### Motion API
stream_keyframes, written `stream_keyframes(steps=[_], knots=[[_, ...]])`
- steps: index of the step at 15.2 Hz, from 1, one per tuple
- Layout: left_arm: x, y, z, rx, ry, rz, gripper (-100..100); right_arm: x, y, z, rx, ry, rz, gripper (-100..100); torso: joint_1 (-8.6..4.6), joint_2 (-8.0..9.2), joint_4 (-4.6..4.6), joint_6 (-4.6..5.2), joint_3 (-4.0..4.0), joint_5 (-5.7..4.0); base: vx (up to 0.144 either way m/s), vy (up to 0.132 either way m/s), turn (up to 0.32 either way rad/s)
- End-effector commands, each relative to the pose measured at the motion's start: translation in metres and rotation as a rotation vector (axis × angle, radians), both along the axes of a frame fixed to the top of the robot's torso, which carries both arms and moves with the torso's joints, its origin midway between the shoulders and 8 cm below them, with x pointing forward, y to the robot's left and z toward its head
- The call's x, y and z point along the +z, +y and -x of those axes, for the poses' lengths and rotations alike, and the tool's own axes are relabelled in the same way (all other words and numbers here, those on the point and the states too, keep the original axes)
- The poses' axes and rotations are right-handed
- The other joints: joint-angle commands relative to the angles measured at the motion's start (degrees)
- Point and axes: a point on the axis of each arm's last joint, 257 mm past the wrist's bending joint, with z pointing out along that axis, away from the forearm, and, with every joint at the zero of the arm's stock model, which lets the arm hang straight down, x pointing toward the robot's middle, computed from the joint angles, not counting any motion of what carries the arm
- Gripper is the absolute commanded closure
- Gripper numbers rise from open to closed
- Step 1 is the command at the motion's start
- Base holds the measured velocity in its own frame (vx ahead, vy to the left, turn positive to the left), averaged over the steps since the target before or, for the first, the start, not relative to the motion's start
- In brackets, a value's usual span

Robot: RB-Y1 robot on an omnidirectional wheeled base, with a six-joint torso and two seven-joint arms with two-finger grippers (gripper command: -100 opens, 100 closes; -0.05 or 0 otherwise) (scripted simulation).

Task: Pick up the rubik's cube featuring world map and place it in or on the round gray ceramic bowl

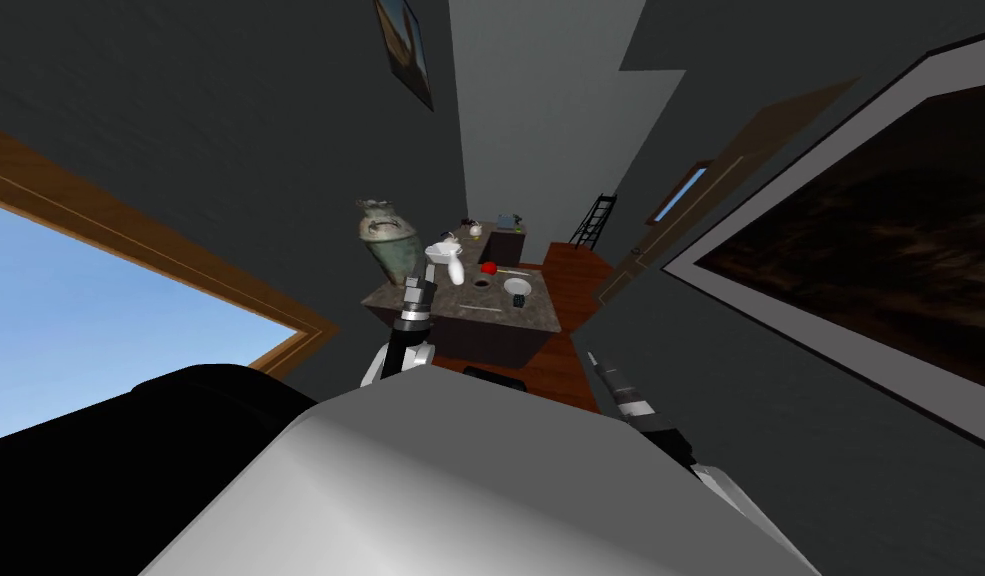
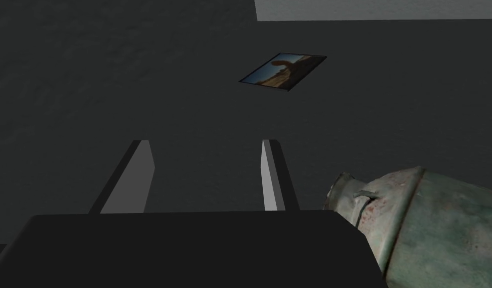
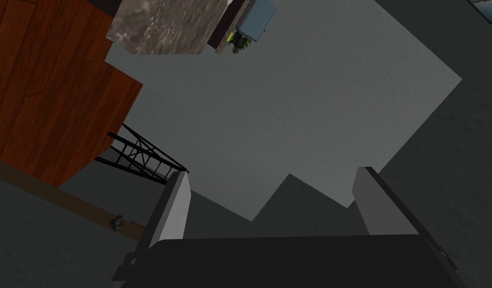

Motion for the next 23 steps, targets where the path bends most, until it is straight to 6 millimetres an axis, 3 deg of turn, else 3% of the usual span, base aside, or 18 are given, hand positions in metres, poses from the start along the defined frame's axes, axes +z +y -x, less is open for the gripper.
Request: stream_keyframes(steps=[1, 3, 4, 6, 7, 9, 10, 12, 13, 15, 16, 18, 19, 21, 22, 23], knots=[[0.0, 0.0, 0.0, 0.0, 0.0, 0.0, 0, -0.025, -0.012, 0.011, 0.018, 0.064, 0.054, -100, 0.0, 0.0, 0.0, 0.0, 0.0, 0.0, -0.009, -0.026, 0.14], [0.0, 0.0, 0.0, 0.0, 0.0, 0.0, 0, -0.026, -0.015, 0.012, 0.038, 0.075, 0.081, -100, 0.03, -0.03, -0.01, -0.02, -0.02, 0.01, -0.008, -0.023, 0.112], [0.0, 0.0, 0.0, 0.0, 0.0, 0.0, 0, -0.046, -0.025, 0.025, 0.048, 0.127, 0.119, -100, 0.05, -0.04, -0.01, 0.0, -0.02, 0.01, -0.006, -0.018, 0.158], [0.0, 0.0, 0.0, 0.0, 0.0, 0.0, 0, -0.047, -0.028, 0.025, 0.066, 0.136, 0.144, -100, 0.06, -0.05, -0.01, -0.03, -0.03, 0.02, -0.006, -0.019, 0.126], [0.0, 0.0, 0.0, 0.0, 0.0, 0.0, 0, -0.065, -0.039, 0.038, 0.082, 0.187, 0.185, -100, 0.07, -0.06, -0.01, 0.0, -0.03, 0.02, -0.004, -0.015, 0.194], [0.0, 0.0, 0.0, 0.0, 0.0, 0.0, 0, -0.066, -0.043, 0.039, 0.095, 0.198, 0.208, -100, 0.07, -0.07, -0.02, -0.03, -0.04, 0.02, -0.003, -0.018, 0.141], [0.0, 0.0, 0.0, 0.0, 0.0, 0.0, 0, -0.083, -0.056, 0.054, 0.114, 0.249, 0.252, -100, 0.09, -0.08, -0.02, 0.0, -0.05, 0.02, -0.002, -0.013, 0.211], [0.0, 0.0, 0.0, 0.0, 0.0, 0.0, 0, -0.084, -0.06, 0.054, 0.126, 0.259, 0.273, -100, 0.09, -0.09, -0.02, -0.04, -0.05, 0.02, -0.001, -0.013, 0.16], [0.0, 0.0, 0.0, 0.0, 0.0, 0.0, 0, -0.1, -0.073, 0.07, 0.145, 0.309, 0.316, -100, 0.1, -0.1, -0.02, 0.0, -0.06, 0.03, 0.001, -0.005, 0.21], [0.0, 0.0, 0.0, 0.0, 0.0, 0.0, 0, -0.099, -0.079, 0.07, 0.157, 0.319, 0.338, -100, 0.13, -0.11, -0.03, -0.04, -0.06, 0.03, 0.002, -0.006, 0.18], [0.0, 0.0, 0.0, 0.0, 0.0, 0.0, 0, -0.113, -0.092, 0.086, 0.177, 0.368, 0.378, -100, 0.13, -0.12, -0.02, -0.01, -0.07, 0.03, 0.004, 0.001, 0.225], [0.0, 0.0, 0.0, 0.0, 0.0, 0.0, 0, -0.113, -0.098, 0.086, 0.19, 0.377, 0.403, -100, 0.16, -0.14, -0.03, -0.05, -0.08, 0.04, 0.004, 0.0, 0.186], [0.0, 0.0, 0.0, 0.0, 0.0, 0.0, 0, -0.123, -0.11, 0.101, 0.22, 0.422, 0.447, -100, 0.16, -0.14, -0.03, -0.01, -0.08, 0.04, 0.003, 0.011, 0.272], [0.0, 0.0, 0.0, 0.0, 0.0, 0.0, 0, -0.123, -0.118, 0.103, 0.225, 0.435, 0.467, -100, 0.2, -0.15, -0.03, -0.05, -0.09, 0.05, 0.004, 0.006, 0.184], [0.0, 0.0, 0.0, 0.0, 0.0, 0.0, 0, -0.132, -0.132, 0.118, 0.255, 0.481, 0.512, -100, 0.19, -0.14, -0.03, -0.01, -0.08, 0.05, 0.005, 0.016, 0.22], [0.0, 0.0, 0.0, 0.0, 0.0, 0.0, 0, -0.131, -0.139, 0.119, 0.26, 0.491, 0.53, -100, 0.22, -0.15, -0.03, -0.05, -0.09, 0.05, 0.005, 0.021, 0.301]])
